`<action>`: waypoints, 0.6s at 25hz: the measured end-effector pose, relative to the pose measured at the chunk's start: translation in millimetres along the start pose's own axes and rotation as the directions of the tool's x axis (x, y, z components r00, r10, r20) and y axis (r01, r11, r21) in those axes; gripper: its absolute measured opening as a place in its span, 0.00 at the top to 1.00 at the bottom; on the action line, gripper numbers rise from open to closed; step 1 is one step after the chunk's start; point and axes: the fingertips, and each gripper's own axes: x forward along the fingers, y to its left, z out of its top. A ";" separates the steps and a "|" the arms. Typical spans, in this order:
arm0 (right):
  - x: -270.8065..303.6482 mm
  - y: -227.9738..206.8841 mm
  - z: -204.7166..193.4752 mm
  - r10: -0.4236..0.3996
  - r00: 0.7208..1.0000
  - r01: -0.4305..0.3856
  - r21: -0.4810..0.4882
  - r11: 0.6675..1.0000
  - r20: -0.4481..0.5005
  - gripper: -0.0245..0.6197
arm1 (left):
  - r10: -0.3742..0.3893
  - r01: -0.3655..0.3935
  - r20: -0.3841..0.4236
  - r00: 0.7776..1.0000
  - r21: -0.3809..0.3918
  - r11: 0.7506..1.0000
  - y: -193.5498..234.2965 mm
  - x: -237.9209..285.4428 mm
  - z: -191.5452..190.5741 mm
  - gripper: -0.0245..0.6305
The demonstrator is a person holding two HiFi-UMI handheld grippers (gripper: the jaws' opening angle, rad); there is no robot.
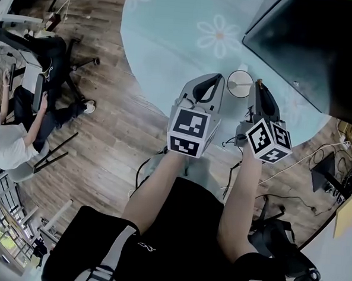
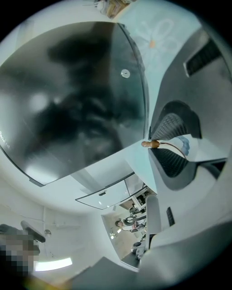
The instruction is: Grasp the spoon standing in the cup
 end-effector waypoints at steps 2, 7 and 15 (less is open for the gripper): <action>-2.0 3.0 2.1 0.006 1.000 -0.006 0.011 1.000 0.010 0.88 | -0.006 0.006 -0.003 1.000 0.001 1.000 -2.4 -1.9 0.2 0.94; -11.6 11.0 14.3 0.016 0.999 -0.016 0.007 1.000 0.049 0.88 | -0.011 0.010 0.022 1.000 0.024 1.000 -9.7 -8.6 8.8 0.94; -36.0 23.5 38.9 0.044 0.988 -0.044 -0.001 0.999 0.149 0.88 | -0.017 0.013 0.060 0.998 0.066 0.998 -24.5 -28.4 21.7 0.94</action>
